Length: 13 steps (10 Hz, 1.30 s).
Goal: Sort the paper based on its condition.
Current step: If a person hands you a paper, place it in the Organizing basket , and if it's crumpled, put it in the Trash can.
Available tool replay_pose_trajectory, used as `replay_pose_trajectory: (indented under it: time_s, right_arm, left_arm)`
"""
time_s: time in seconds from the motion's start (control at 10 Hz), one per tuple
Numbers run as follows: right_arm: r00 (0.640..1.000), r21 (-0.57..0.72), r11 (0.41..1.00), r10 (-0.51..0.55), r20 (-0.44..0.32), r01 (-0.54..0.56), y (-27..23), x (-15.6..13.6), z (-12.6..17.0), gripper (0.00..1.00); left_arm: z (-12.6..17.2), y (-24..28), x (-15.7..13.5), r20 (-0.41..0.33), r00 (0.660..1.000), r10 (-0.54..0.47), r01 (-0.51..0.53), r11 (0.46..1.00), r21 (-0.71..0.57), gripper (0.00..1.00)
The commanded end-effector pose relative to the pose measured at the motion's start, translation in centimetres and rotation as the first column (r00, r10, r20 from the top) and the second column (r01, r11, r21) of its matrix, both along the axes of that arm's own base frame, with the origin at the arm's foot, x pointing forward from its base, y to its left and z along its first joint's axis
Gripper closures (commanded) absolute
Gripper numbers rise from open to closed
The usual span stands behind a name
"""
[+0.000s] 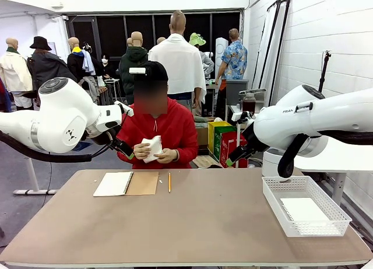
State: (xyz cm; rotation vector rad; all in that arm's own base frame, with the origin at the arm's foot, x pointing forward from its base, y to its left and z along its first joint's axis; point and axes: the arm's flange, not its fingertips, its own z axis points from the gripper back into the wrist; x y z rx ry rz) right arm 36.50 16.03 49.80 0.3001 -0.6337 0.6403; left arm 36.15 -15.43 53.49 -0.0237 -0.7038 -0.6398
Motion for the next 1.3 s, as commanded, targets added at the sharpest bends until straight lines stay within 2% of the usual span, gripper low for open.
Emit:
replay_pose_trajectory:
  time_s: [0.0,1.2]
  right_arm:
    - [1.0,-0.006,1.0,0.002,0.0,-0.002,0.04,-0.06,-0.04,0.0]
    - [1.0,-0.006,1.0,0.002,0.0,-0.002,0.04,-0.06,-0.04,0.0]
  left_arm:
    - [-0.02,0.11,0.02,-0.003,1.0,0.002,-0.002,1.0,0.0,0.0]
    - [-0.02,0.11,0.02,-0.003,1.0,0.002,-0.002,1.0,0.0,0.0]
